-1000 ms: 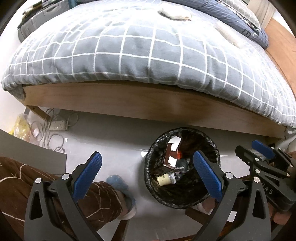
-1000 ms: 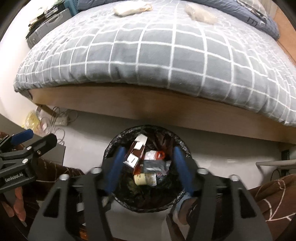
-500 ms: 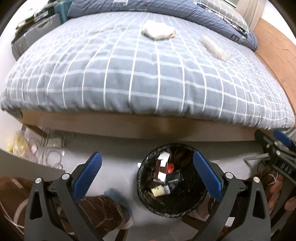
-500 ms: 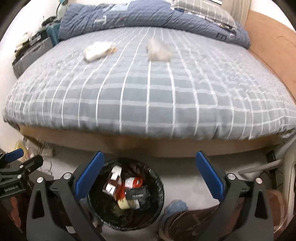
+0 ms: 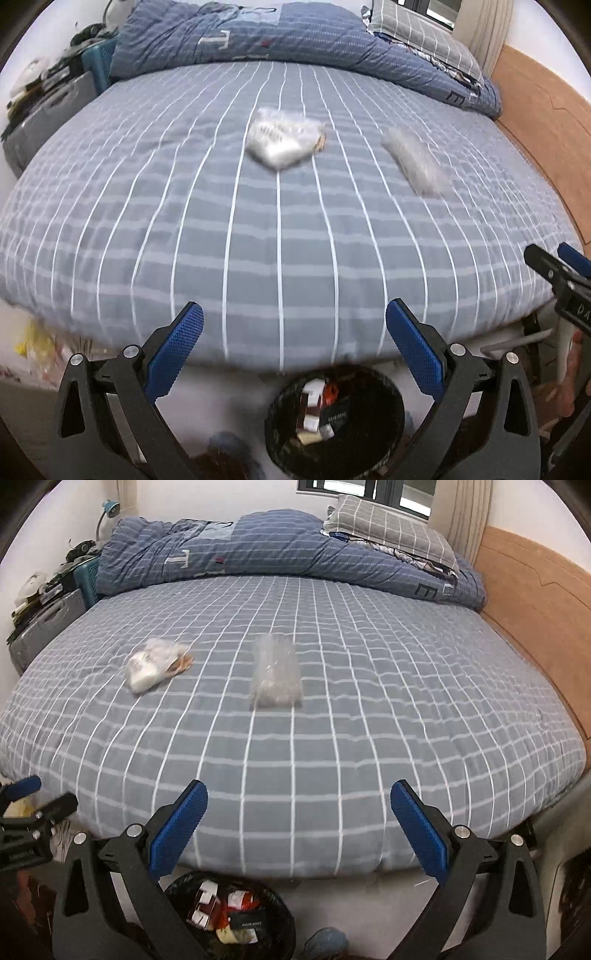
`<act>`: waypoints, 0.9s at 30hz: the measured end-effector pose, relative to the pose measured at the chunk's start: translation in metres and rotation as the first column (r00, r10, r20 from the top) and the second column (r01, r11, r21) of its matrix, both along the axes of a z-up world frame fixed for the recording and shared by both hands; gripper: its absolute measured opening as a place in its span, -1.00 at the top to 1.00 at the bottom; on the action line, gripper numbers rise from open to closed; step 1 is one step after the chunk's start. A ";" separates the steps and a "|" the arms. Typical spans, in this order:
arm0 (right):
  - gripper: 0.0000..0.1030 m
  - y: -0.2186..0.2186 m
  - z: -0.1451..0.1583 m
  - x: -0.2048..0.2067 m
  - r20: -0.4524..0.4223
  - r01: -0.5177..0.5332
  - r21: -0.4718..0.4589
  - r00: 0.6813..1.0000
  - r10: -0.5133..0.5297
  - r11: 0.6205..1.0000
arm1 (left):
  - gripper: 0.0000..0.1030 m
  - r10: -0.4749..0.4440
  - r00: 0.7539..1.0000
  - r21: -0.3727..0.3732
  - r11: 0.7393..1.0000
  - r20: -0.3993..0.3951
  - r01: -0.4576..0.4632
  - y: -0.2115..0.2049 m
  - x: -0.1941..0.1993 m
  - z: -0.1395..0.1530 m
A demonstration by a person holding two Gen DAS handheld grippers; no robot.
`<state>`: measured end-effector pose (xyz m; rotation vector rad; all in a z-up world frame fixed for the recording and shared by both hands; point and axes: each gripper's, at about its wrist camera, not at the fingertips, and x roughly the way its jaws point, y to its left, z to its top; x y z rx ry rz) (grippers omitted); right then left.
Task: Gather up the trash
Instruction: 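Raise both open tools from the bin back toward the bed, then grasp the white cotton-pad bag with the left tool while the right tool grasps the bubble wrap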
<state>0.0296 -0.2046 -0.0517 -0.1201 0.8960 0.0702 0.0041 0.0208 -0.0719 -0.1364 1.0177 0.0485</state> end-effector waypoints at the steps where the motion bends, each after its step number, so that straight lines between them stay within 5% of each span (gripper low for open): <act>1: -0.85 0.000 0.000 0.008 -0.002 0.003 -0.001 1.000 -0.003 1.000 | -0.89 -0.002 1.000 0.000 1.000 0.002 0.002 0.001 0.009 0.000; 20: -0.85 0.037 -0.043 0.172 -0.036 -0.050 0.020 0.998 0.051 0.999 | -0.89 -0.005 1.000 0.016 1.000 -0.004 0.005 0.029 0.187 -0.037; 27: -0.62 0.044 -0.074 0.204 -0.101 -0.050 0.035 0.993 0.053 0.998 | -0.87 -0.026 1.000 0.010 1.000 -0.013 0.026 0.028 0.221 -0.055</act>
